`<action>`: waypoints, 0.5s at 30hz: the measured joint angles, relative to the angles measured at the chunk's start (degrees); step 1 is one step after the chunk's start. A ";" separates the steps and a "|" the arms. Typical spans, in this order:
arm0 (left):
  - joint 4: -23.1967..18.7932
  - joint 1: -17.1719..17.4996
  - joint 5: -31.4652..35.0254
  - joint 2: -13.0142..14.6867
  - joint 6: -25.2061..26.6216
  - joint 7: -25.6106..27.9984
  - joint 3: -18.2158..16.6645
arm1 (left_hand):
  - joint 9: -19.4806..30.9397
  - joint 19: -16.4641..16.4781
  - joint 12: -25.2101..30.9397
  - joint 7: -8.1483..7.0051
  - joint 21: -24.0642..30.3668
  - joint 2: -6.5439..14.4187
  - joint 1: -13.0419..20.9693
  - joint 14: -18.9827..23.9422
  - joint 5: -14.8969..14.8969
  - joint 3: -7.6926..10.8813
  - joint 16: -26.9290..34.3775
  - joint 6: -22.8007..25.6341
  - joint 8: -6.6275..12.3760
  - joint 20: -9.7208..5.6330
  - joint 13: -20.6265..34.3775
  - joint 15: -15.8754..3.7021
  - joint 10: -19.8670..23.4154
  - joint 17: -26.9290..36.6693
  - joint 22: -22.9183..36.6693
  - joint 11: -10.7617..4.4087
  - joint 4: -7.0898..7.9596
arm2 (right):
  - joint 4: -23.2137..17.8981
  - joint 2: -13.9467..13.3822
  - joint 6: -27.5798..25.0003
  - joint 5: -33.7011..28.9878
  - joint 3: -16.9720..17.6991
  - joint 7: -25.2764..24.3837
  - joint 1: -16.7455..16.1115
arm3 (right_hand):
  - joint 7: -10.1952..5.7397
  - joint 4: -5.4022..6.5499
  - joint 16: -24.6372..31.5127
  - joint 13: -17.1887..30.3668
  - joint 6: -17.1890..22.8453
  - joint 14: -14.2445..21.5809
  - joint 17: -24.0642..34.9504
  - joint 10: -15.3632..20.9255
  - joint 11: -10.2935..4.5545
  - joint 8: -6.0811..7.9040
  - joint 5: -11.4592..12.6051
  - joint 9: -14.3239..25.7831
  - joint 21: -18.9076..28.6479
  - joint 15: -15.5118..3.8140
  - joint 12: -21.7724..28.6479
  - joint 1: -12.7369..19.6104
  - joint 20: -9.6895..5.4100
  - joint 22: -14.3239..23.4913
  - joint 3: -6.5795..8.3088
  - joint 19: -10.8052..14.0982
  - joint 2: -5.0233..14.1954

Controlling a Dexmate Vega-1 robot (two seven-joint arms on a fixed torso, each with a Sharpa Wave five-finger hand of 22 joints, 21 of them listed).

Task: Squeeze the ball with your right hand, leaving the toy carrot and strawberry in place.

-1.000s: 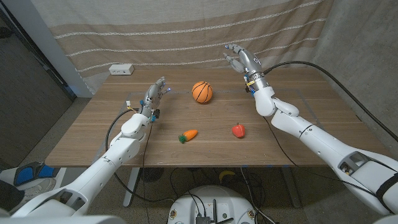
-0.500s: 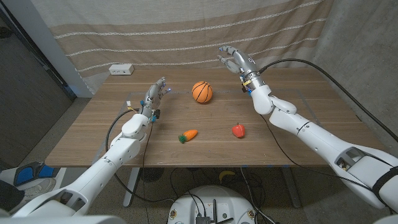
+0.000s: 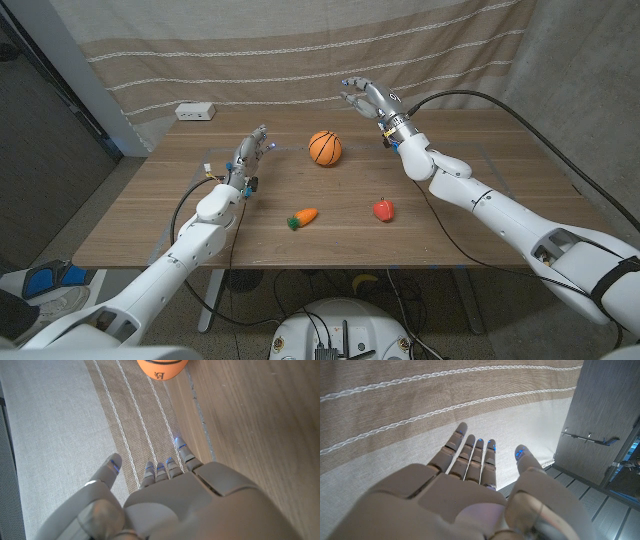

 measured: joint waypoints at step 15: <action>-1.07 1.01 0.00 0.27 -0.27 0.48 -0.36 | -0.01 0.00 0.00 0.00 0.00 0.23 -0.23 0.00 0.00 0.25 0.00 0.00 0.00 0.00 0.00 0.00 0.00 0.00 0.00 0.00 -0.24 | 1.98 1.12 0.57 -0.01 -1.76 3.09 2.05 | 0.00 0.00 0.00 0.00 -0.01 0.00 0.00 0.21 -0.21 0.00 0.00 0.00 0.00 0.00 0.00 0.83 0.00 0.00 0.00 0.00 -0.83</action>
